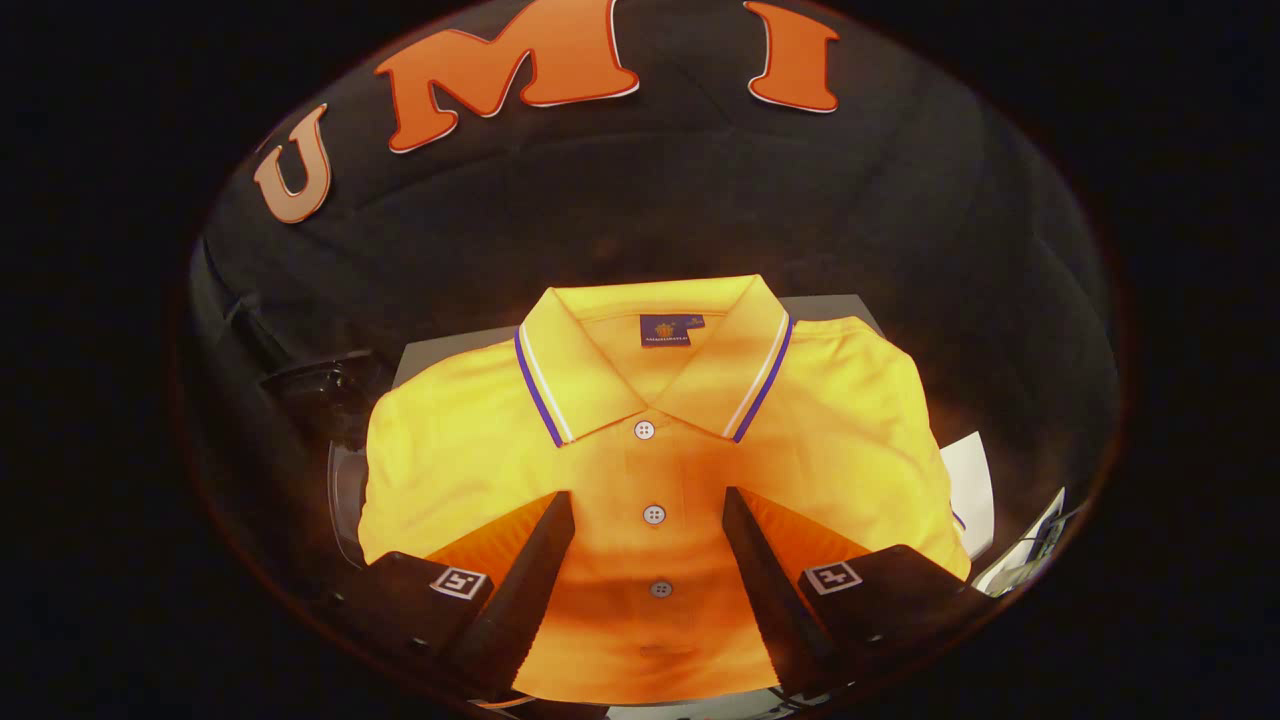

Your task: Put the clothes into the washing machine and then close the washing machine lid.

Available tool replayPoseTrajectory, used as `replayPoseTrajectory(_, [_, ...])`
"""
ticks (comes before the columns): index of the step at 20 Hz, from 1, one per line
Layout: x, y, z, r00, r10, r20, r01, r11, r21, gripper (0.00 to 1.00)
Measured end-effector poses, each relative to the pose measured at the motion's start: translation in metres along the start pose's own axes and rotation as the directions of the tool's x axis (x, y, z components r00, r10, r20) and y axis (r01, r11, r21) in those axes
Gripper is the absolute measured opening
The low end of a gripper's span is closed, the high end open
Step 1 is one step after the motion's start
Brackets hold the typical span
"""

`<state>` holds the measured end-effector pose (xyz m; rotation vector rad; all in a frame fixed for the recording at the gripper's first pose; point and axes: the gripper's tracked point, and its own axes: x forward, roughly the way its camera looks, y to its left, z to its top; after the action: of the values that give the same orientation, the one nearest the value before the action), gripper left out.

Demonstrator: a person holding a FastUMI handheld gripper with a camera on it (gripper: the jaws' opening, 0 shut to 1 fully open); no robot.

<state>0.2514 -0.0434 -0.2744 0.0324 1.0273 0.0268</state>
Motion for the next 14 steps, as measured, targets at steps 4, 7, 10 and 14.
replayPoseTrajectory(4, [-0.002, 0.005, 0.002, 0.998, 0.038, -0.051, -0.04, 0.999, -0.029, 0.82])
replayPoseTrajectory(7, [-0.004, 0.006, 0.004, 0.997, 0.06, -0.052, -0.062, 0.998, -0.031, 0.6])
replayPoseTrajectory(10, [-0.006, 0.014, 0.006, 0.995, 0.096, -0.033, -0.095, 0.995, 0.021, 0.3])
replayPoseTrajectory(14, [-0.007, 0.013, 0.008, 0.991, 0.123, 0.051, -0.127, 0.989, 0.08, 0.18])
